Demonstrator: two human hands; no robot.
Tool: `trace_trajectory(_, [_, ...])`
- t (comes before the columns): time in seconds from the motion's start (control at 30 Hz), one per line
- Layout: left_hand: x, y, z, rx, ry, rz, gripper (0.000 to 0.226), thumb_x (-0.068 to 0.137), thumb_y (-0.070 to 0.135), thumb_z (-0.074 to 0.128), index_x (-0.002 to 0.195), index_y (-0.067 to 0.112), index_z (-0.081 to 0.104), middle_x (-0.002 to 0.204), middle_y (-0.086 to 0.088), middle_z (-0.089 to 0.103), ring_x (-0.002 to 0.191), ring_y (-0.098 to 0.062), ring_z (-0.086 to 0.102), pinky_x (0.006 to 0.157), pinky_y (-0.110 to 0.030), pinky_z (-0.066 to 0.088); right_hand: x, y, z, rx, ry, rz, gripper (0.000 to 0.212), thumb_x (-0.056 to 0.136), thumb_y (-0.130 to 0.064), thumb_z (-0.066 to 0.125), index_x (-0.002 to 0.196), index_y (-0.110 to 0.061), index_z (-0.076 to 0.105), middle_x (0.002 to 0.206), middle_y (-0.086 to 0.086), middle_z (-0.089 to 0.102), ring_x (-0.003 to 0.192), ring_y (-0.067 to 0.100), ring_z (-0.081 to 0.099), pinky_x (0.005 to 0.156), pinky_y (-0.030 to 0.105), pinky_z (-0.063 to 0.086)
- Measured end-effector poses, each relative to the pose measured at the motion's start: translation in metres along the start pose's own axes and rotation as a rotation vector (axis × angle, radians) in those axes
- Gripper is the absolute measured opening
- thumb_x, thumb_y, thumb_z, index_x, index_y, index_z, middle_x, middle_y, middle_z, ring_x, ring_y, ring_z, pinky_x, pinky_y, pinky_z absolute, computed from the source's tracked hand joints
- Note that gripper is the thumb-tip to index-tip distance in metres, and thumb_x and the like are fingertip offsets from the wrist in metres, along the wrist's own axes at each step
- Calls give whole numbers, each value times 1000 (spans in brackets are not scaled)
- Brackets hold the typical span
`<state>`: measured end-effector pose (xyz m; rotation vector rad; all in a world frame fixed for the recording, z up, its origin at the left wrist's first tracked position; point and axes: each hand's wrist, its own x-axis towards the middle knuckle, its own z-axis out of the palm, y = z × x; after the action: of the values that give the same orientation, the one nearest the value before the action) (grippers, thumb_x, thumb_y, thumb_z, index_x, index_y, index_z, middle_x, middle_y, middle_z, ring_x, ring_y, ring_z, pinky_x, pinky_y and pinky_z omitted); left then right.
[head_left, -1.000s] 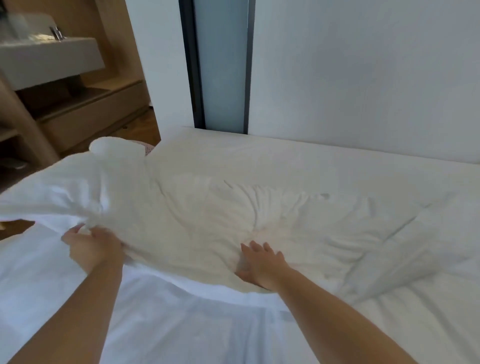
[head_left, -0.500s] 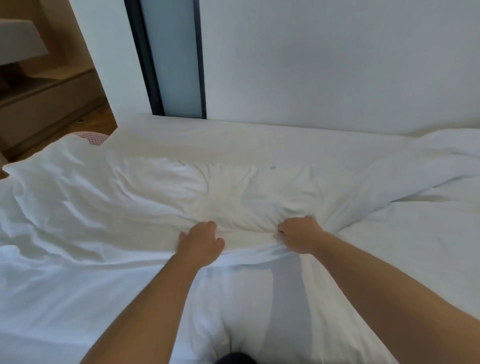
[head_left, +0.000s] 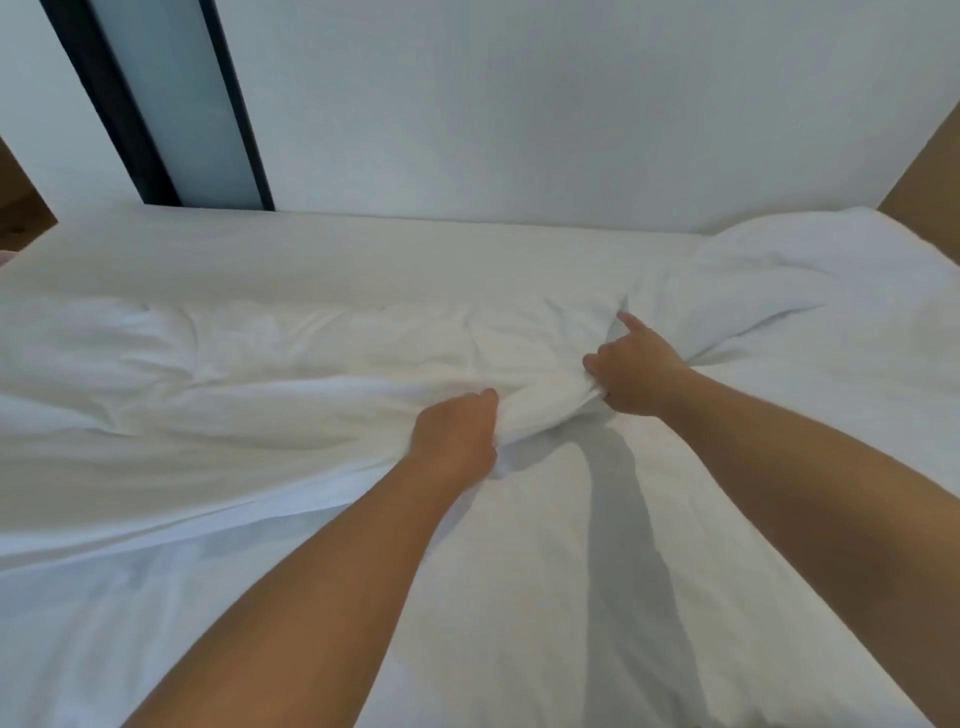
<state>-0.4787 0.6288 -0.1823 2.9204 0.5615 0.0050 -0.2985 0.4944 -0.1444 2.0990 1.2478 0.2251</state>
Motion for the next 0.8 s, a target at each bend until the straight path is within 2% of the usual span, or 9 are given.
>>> trace_trajectory(0.1, [-15, 15, -16, 125, -134, 57, 36, 85, 27, 61, 120, 24, 52, 115, -2, 62, 105, -26, 60, 72, -31, 41, -51, 0, -15, 94, -60, -99, 28, 91, -33, 46, 111, -20, 62, 111, 5, 67, 103, 26, 64, 90, 33, 45])
trace_trajectory(0.2, [-42, 35, -27, 313, -511, 152, 45, 80, 34, 67, 123, 25, 55, 113, 1, 62, 102, -23, 60, 72, -29, 42, -111, -23, -1, 387, -403, -237, 37, 88, -37, 55, 121, -20, 57, 116, 6, 64, 106, 27, 61, 80, 28, 44])
trace_trajectory(0.27, [-57, 55, -22, 365, -615, 163, 54, 81, 39, 69, 128, 20, 51, 119, -1, 59, 107, -24, 58, 75, -30, 41, -135, -32, 17, 555, -563, -243, 52, 84, -39, 64, 130, -24, 45, 119, 7, 60, 105, 26, 61, 82, 29, 44])
trace_trajectory(0.33, [-66, 77, -10, 330, -570, 185, 65, 81, 43, 70, 134, 18, 41, 130, -3, 53, 116, -25, 54, 77, -30, 36, -138, -21, 36, 492, -508, -221, 65, 78, -42, 71, 133, -30, 39, 126, 2, 55, 112, 23, 58, 92, 34, 43])
trace_trajectory(0.4, [-68, 99, 5, 241, -431, 229, 62, 80, 42, 69, 129, 20, 38, 129, -3, 52, 115, -26, 54, 76, -31, 36, -138, 3, 54, 203, -406, -167, 72, 76, -44, 73, 138, -33, 37, 136, -1, 46, 126, 22, 46, 102, 42, 32])
trace_trajectory(0.5, [-63, 130, 18, 246, -288, 281, 46, 86, 31, 64, 123, 18, 41, 119, -6, 56, 107, -27, 58, 75, -33, 40, -147, 52, 70, -64, -353, 18, 46, 94, -35, 53, 139, -28, 44, 136, -1, 51, 129, 22, 46, 115, 51, 17])
trace_trajectory(0.6, [-50, 158, 11, 429, -394, 292, 34, 88, 22, 60, 120, 17, 52, 105, -3, 57, 98, -24, 59, 73, -32, 42, -162, 67, 70, 5, -432, 58, 31, 93, -31, 50, 119, -20, 62, 121, 0, 62, 112, 21, 60, 95, 32, 39])
trace_trajectory(0.67, [-44, 172, 10, 512, -548, 264, 41, 86, 26, 63, 125, 17, 54, 104, -2, 52, 103, -23, 58, 79, -33, 45, -171, 52, 86, 110, -634, -6, 42, 83, -42, 63, 119, -19, 64, 121, 1, 64, 110, 23, 62, 93, 28, 44])
trace_trajectory(0.8, [-47, 200, 40, 264, -473, 174, 92, 73, 40, 78, 146, 20, 25, 145, -8, 34, 135, -29, 34, 108, -43, 34, -203, 30, 143, 397, -727, 30, 88, 75, -38, 78, 145, -12, 31, 140, 8, 50, 125, 27, 53, 103, 35, 43])
